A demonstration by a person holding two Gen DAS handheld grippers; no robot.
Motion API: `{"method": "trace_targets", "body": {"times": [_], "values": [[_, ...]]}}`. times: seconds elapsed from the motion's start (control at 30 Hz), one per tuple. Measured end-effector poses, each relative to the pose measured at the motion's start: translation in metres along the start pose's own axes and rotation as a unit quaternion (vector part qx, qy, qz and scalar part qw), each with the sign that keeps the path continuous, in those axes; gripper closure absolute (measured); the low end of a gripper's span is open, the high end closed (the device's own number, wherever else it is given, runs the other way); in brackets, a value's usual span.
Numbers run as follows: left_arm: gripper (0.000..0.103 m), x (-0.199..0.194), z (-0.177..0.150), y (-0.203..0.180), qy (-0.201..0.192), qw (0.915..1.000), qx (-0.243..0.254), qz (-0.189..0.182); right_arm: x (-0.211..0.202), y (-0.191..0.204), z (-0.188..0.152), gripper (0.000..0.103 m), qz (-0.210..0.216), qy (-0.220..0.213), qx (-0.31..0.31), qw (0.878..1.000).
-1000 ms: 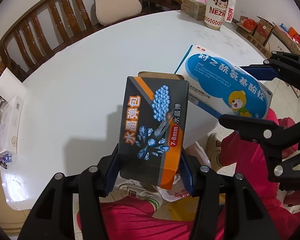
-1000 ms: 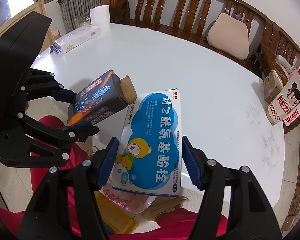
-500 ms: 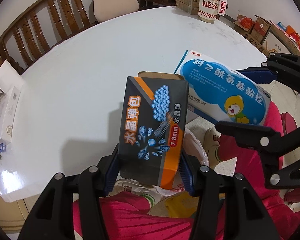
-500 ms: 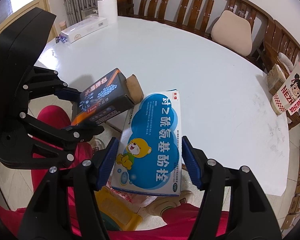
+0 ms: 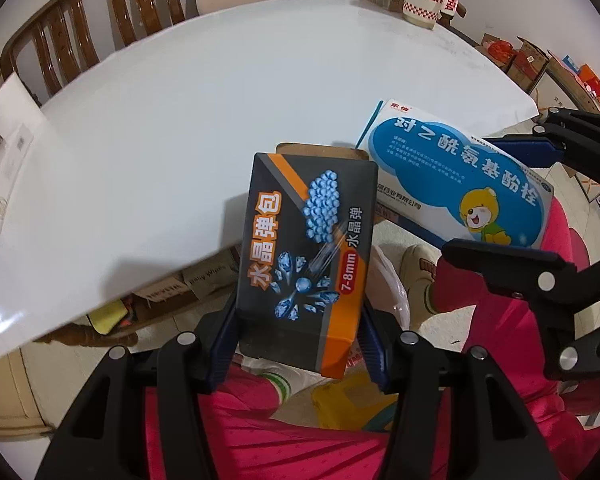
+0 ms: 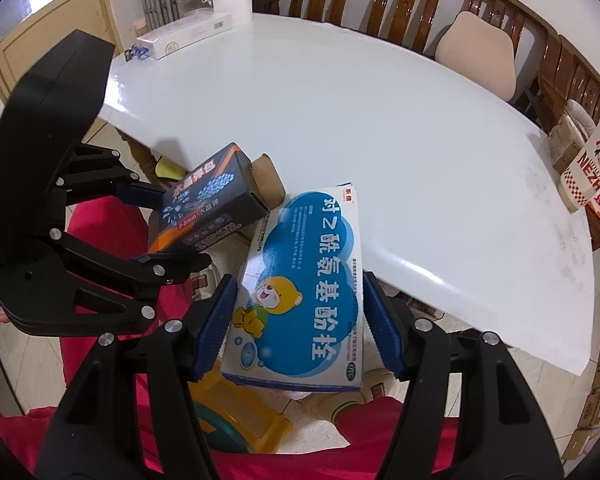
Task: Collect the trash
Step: 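Carry both boxes down past the table edge over the white trash bag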
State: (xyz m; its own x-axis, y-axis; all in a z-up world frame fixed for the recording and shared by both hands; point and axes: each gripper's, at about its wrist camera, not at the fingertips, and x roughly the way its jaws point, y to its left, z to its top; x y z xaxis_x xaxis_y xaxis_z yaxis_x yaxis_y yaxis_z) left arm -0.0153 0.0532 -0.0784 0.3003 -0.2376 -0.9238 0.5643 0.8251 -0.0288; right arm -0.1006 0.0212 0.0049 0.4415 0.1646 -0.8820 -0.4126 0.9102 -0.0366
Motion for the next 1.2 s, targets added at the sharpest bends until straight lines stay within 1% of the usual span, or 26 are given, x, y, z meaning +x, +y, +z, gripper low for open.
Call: {"method": "trace_targets", "body": {"times": [0.2,0.3,0.43,0.53,0.87,0.9,0.93,0.97,1.03,1.07,1.1,1.2], "values": [[0.051,0.016,-0.011,-0.002,0.012,0.9996,-0.019,-0.017,0.01,0.005,-0.008,0.041,0.007,0.008,-0.001,1.0],[0.051,0.025,-0.017,-0.004,0.016,0.9995,-0.023,-0.016,0.019,0.005,-0.012,0.041,0.013,0.015,0.002,1.0],[0.051,0.037,-0.023,-0.007,0.025,0.9991,-0.025,-0.023,0.031,0.005,-0.02,0.041,0.018,0.026,0.007,0.999],[0.051,0.047,-0.029,-0.008,0.036,0.9978,-0.036,-0.042,0.041,0.004,-0.028,0.041,0.023,0.035,0.015,0.999],[0.051,0.085,-0.045,-0.01,0.061,0.9952,-0.05,-0.056,0.065,-0.009,-0.043,0.041,0.024,0.059,0.037,0.997],[0.051,0.089,-0.045,-0.01,0.064,0.9949,-0.053,-0.057,0.07,-0.009,-0.045,0.044,0.024,0.062,0.038,0.997],[0.051,0.095,-0.046,-0.009,0.069,0.9943,-0.056,-0.059,0.074,-0.009,-0.048,0.068,0.023,0.064,0.039,0.997],[0.051,0.101,-0.046,-0.009,0.073,0.9939,-0.057,-0.06,0.079,-0.008,-0.05,0.074,0.026,0.07,0.039,0.996],[0.051,0.115,-0.047,-0.008,0.082,0.993,-0.057,-0.063,0.094,-0.011,-0.053,0.075,0.036,0.084,0.047,0.995],[0.051,0.121,-0.047,-0.008,0.084,0.9926,-0.058,-0.066,0.101,-0.01,-0.055,0.076,0.033,0.088,0.045,0.995],[0.051,0.133,-0.048,-0.007,0.093,0.9915,-0.062,-0.067,0.11,-0.009,-0.058,0.076,0.036,0.092,0.039,0.994],[0.051,0.167,-0.051,-0.004,0.127,0.9867,-0.067,-0.076,0.153,-0.018,-0.067,0.076,0.055,0.122,0.062,0.989]]}}
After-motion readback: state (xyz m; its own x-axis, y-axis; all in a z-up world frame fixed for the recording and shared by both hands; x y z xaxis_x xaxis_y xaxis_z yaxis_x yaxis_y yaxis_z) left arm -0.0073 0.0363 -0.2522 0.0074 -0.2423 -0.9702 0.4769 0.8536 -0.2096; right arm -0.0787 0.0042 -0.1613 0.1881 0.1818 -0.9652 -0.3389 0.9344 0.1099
